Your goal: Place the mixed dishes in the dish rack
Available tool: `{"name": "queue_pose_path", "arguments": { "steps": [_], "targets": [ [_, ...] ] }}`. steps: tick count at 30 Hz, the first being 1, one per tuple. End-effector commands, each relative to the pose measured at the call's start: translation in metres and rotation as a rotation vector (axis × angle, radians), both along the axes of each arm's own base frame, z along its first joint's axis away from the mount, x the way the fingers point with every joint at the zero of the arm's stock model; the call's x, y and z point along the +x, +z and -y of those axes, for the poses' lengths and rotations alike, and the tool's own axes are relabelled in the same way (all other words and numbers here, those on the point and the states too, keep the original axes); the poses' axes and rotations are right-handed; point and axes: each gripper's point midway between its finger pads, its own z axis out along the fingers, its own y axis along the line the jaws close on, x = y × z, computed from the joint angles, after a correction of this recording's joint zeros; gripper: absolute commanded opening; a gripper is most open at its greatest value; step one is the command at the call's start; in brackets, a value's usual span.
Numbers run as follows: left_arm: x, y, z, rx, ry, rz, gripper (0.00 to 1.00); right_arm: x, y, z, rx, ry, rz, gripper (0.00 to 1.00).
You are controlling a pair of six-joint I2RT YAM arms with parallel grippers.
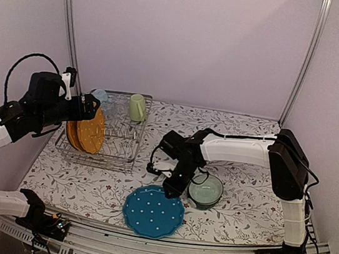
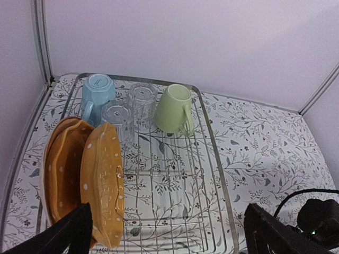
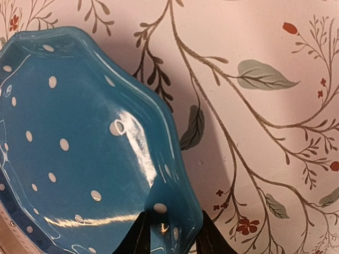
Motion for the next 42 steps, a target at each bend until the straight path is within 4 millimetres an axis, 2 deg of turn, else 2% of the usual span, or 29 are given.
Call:
{"name": "queue_pose_path", "arguments": {
  "steps": [1, 7, 12, 17, 23, 31, 34, 38, 42],
  "targets": [
    [0.001, -0.004, 0.001, 0.011, -0.003, 0.000, 1.00, -0.004, -0.013, -0.002, -0.013, 0.013, -0.033, 0.23],
    [0.000, -0.004, -0.001, 0.027, 0.005, -0.003, 1.00, 0.009, -0.009, -0.004, 0.000, -0.027, -0.022, 0.00],
    [-0.002, -0.007, -0.009, 0.040, 0.035, -0.007, 1.00, 0.009, 0.010, -0.017, 0.090, -0.046, -0.057, 0.00],
    [-0.005, 0.000, -0.001, -0.007, -0.012, 0.031, 1.00, 0.012, 0.037, -0.026, 0.192, -0.058, -0.090, 0.00],
    [-0.007, -0.001, 0.017, -0.072, -0.098, 0.035, 1.00, 0.017, 0.089, -0.034, 0.360, -0.066, -0.122, 0.00],
    [-0.011, -0.006, 0.040, -0.142, -0.200, 0.008, 1.00, 0.026, 0.143, -0.032, 0.496, -0.084, -0.114, 0.00],
    [-0.013, -0.008, 0.047, -0.173, -0.226, -0.003, 0.99, 0.035, 0.160, -0.025, 0.527, -0.117, -0.095, 0.00],
    [-0.019, -0.013, 0.069, -0.239, -0.305, -0.035, 0.99, 0.052, 0.183, -0.011, 0.575, -0.162, -0.072, 0.00],
    [-0.029, -0.017, 0.099, -0.315, -0.392, -0.056, 1.00, 0.073, 0.207, 0.006, 0.615, -0.230, -0.019, 0.00]
  ]
}}
